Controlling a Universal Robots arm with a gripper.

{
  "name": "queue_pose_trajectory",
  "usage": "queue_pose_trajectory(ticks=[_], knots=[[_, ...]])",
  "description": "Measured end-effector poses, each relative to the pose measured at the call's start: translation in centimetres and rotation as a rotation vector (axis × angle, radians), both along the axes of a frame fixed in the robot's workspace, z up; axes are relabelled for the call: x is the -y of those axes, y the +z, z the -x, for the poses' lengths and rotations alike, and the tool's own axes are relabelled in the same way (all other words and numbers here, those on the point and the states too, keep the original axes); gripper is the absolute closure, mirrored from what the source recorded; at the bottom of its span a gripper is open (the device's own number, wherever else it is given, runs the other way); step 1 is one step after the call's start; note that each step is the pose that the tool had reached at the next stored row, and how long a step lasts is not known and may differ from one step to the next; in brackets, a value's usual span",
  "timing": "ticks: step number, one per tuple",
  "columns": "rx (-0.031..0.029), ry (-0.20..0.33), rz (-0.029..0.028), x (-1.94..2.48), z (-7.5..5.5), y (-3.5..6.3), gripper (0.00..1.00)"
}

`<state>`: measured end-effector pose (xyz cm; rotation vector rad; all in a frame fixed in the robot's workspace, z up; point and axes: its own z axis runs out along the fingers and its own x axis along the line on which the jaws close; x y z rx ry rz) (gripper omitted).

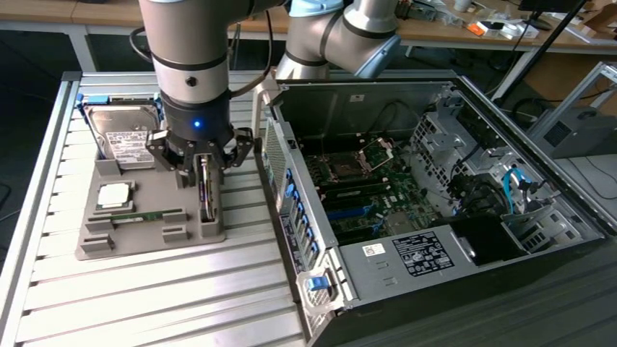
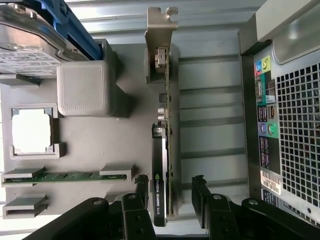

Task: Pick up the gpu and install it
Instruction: 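Pick up the gpu and move the gpu toward the slot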

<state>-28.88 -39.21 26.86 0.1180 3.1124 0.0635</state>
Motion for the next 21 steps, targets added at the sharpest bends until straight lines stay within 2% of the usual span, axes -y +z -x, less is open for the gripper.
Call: queue_pose_trajectory(ticks=[8,11,16,19,21], knots=[[0.0,0.0,0.0,-1.75,0.2,-0.71,0.52],[-0.0001,0.0,0.0,-2.07,0.3,-1.0,0.52],[-0.0001,0.0,0.0001,-3.26,0.5,-1.49,0.52],[0.0001,0.0,-0.0001,-3.58,0.5,-1.83,0.52],[0.0,0.0,0.0,-3.61,0.6,-2.12,0.52]])
